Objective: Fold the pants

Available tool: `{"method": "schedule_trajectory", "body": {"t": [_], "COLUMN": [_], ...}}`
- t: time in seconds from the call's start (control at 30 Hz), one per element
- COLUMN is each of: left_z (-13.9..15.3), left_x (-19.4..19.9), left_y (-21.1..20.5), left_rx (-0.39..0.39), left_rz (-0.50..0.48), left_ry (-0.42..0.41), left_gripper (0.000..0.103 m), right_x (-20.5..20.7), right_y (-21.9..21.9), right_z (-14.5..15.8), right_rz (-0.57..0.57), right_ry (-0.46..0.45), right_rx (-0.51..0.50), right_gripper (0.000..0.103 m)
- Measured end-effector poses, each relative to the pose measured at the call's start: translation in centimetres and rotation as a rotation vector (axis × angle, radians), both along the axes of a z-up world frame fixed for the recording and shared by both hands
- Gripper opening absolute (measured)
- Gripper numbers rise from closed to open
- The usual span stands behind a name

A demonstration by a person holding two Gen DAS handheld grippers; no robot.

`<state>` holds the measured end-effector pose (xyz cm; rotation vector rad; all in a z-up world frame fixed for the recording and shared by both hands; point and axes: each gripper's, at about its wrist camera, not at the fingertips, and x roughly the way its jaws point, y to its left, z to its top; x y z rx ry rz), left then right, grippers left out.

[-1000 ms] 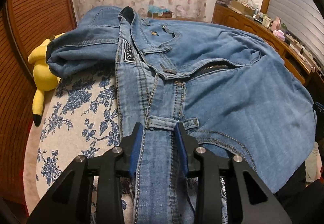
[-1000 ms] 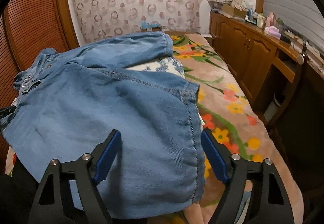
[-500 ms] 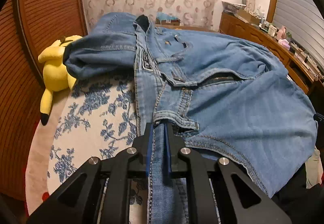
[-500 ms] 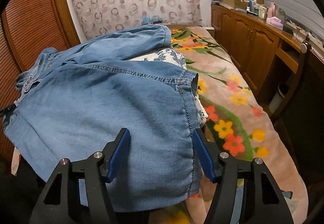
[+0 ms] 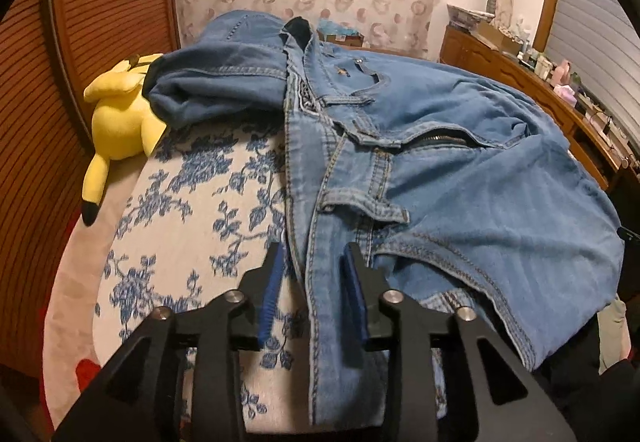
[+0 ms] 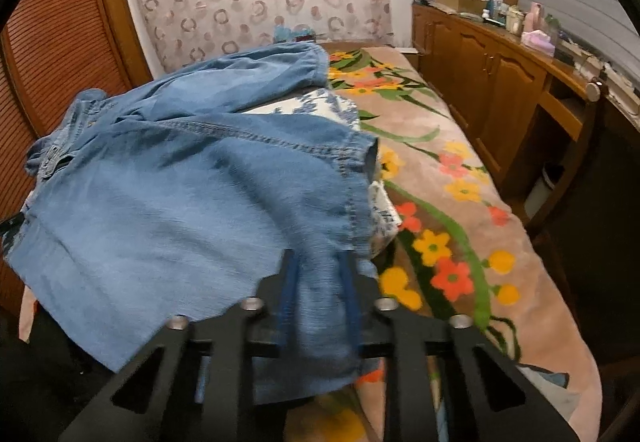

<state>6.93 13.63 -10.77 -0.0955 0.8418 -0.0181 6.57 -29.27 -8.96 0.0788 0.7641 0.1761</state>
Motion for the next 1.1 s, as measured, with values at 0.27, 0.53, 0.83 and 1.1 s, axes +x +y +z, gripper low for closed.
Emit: {"method": "schedule_trajectory", "body": {"t": [0.27, 0.53, 0.83, 1.1], "left_z": [-0.9, -0.9, -0.8, 2.7], "left_x": [-1.4, -2.4, -4.1, -4.8], "left_y": [-0.7, -0.6, -0.9, -1.7], "left_rx": [-0.003, -0.02, -0.037, 0.014], "left_rz": [-0.056, -0.064, -0.098, -0.101], "left_ry": [0.015, 0.017, 0.009, -0.105], "left_gripper": [0.051, 0.051, 0.034, 0.011], "right_x": [-0.8, -1.9, -1.4, -0.5], "right_y": [0.3, 1.0, 2.3, 1.7], "right_z": [0.9, 3.3, 3.8, 4.7], "right_rz": [0.023, 0.044, 0.097, 0.103], "right_ry": [-0.044, -0.15, -0.209, -0.25], "right_rx": [-0.001, 0.001, 0.001, -0.04], "right_gripper": [0.002, 0.001, 0.001, 0.001]}}
